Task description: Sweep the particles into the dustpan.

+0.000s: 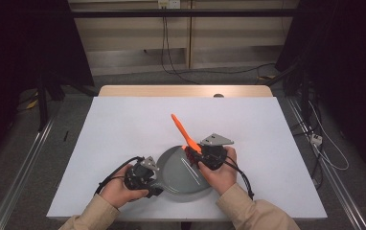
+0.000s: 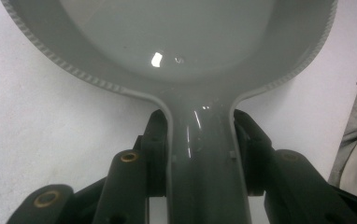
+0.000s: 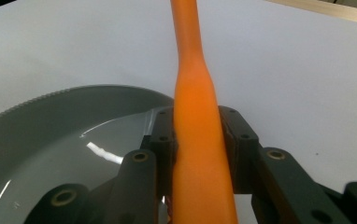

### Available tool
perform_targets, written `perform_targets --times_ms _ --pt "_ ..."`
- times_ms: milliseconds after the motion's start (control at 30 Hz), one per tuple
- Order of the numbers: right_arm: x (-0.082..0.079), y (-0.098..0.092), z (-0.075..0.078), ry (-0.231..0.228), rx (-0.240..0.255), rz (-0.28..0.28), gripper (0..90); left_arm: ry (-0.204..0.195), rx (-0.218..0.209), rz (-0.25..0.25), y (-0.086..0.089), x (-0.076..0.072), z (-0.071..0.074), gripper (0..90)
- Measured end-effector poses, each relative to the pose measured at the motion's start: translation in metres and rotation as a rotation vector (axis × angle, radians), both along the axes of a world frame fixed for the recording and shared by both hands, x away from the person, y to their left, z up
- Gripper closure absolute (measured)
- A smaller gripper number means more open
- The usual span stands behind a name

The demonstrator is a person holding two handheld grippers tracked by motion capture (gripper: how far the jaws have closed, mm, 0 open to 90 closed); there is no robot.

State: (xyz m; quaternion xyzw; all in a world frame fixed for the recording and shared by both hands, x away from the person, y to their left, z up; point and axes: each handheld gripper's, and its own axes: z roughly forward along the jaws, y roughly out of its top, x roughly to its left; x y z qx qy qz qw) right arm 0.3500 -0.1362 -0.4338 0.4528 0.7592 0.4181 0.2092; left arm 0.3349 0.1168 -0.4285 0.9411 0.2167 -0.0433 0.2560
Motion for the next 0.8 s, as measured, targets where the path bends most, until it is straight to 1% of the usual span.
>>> perform_targets --times_ms 67,100,133,200,233,267,333,367,400,433,467,500,567,600,667,700,767,800 --pt "-0.002 0.004 0.001 -0.003 0.008 0.004 70.2 0.004 -0.003 0.005 0.0 0.0 0.0 62.8" --pt "-0.003 0.006 0.001 -0.012 0.004 0.008 70.2 0.005 -0.004 0.007 0.001 0.0 0.0 62.8" --pt "-0.004 0.007 0.003 -0.02 0.009 0.014 70.3 0.013 -0.021 0.03 0.0 -0.001 -0.001 62.9" --pt "-0.006 0.01 0.007 -0.014 0.052 0.035 70.7 0.016 -0.026 0.04 0.001 -0.001 -0.001 62.9" --pt "-0.007 0.012 0.009 -0.006 0.073 0.046 70.8 0.011 -0.014 0.025 0.001 0.0 -0.001 62.9" --pt "-0.008 0.014 0.011 -0.007 0.076 0.055 70.8 0.007 -0.011 0.027 0.002 0.0 -0.001 62.9" --pt "-0.008 0.015 0.014 -0.032 0.067 0.067 70.8 0.012 -0.018 0.047 0.003 0.0 -0.001 62.9" --pt "-0.006 0.014 0.016 -0.037 0.08 0.059 70.8 0.009 -0.019 0.051 0.005 0.001 -0.001 62.9" --pt "-0.003 0.009 0.019 -0.047 0.099 0.051 70.9 0.018 -0.037 0.078 0.005 0.0 -0.002 62.9" --pt "0.001 0.005 0.021 -0.052 0.105 0.039 70.9 0.02 -0.04 0.079 0.005 0.001 -0.002 62.9" --pt "0.003 0.002 0.023 -0.058 0.105 0.028 70.8 0.017 -0.024 0.056 0.006 0.003 -0.001 62.8" --pt "0.009 -0.003 0.024 -0.068 0.103 0.015 70.8 0.023 -0.039 0.079 0.005 0.002 -0.002 62.8" --pt "0.018 -0.01 0.022 -0.066 0.087 -0.011 70.9 0.022 -0.038 0.079 0.006 0.002 -0.002 62.8" --pt "0.022 -0.012 0.02 -0.067 0.071 -0.026 70.9 0.023 -0.037 0.083 0.006 0.002 -0.002 62.8" --pt "0.03 -0.017 0.013 -0.073 0.025 -0.04 70.8 0.017 -0.023 0.058 0.008 0.004 -0.001 62.8" --pt "0.034 -0.019 0.009 -0.068 0.014 -0.052 70.9 0.019 -0.024 0.06 0.008 0.004 -0.001 62.8" --pt "0.038 -0.02 0.003 -0.082 -0.027 -0.056 70.8 0.022 -0.022 0.06 0.009 0.004 -0.001 62.8" --pt "0.038 -0.02 0.001 -0.094 -0.056 -0.061 70.9 0.022 -0.023 0.06 0.009 0.004 -0.001 62.8"
